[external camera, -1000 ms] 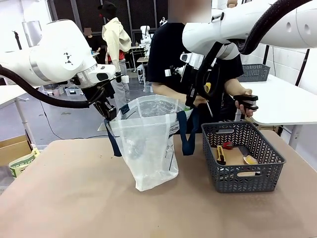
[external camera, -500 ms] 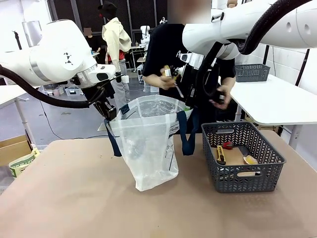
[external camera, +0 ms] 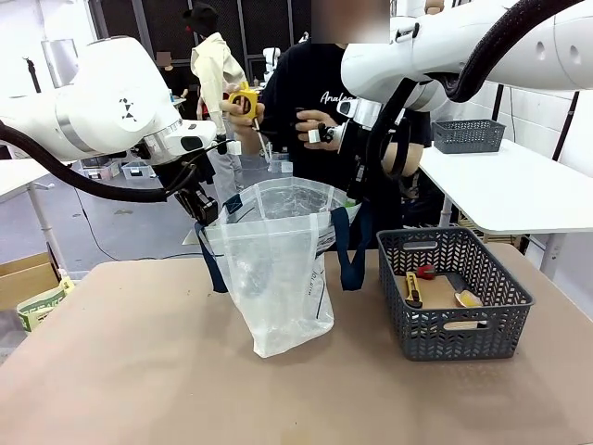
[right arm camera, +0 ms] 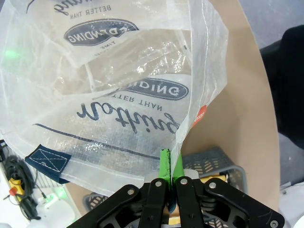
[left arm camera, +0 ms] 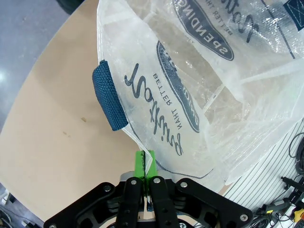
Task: Transfer purchased items from the store into the shopping bag.
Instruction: Move the Reusable shopping bag to the right side of the table.
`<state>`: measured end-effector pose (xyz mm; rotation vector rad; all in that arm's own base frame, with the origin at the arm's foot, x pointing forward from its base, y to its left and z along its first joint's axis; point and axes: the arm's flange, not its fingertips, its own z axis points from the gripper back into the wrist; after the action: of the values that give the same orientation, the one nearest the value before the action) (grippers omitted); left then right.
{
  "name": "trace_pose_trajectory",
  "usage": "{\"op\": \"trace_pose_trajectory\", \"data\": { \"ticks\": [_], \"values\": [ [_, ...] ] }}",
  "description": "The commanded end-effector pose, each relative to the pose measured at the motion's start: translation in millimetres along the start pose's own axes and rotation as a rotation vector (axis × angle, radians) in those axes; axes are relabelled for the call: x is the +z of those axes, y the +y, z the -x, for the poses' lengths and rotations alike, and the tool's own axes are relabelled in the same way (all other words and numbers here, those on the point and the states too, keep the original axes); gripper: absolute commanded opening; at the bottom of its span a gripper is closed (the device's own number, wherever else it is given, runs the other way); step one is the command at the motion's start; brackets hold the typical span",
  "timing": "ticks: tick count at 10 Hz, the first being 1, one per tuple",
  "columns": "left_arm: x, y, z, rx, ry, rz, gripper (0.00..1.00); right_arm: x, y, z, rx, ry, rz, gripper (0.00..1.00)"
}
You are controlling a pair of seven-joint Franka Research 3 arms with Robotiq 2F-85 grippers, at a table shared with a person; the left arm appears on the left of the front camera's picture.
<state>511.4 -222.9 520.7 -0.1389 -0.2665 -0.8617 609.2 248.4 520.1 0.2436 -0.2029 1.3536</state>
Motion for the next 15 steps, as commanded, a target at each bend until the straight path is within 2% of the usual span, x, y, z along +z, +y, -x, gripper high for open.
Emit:
{"op": "trace_pose_trajectory", "data": {
  "ticks": [1, 15],
  "values": [
    [0.5, 0.2, 0.2, 0.012, 0.003, -0.006, 0.0, 2.1, 0.0, 0.2, 0.001, 0.003, -0.007, 0.0],
    [0.5, 0.2, 0.2, 0.012, 0.003, -0.006, 0.0, 2.1, 0.0, 0.2, 0.001, 0.003, -0.007, 0.0]
  ]
}}
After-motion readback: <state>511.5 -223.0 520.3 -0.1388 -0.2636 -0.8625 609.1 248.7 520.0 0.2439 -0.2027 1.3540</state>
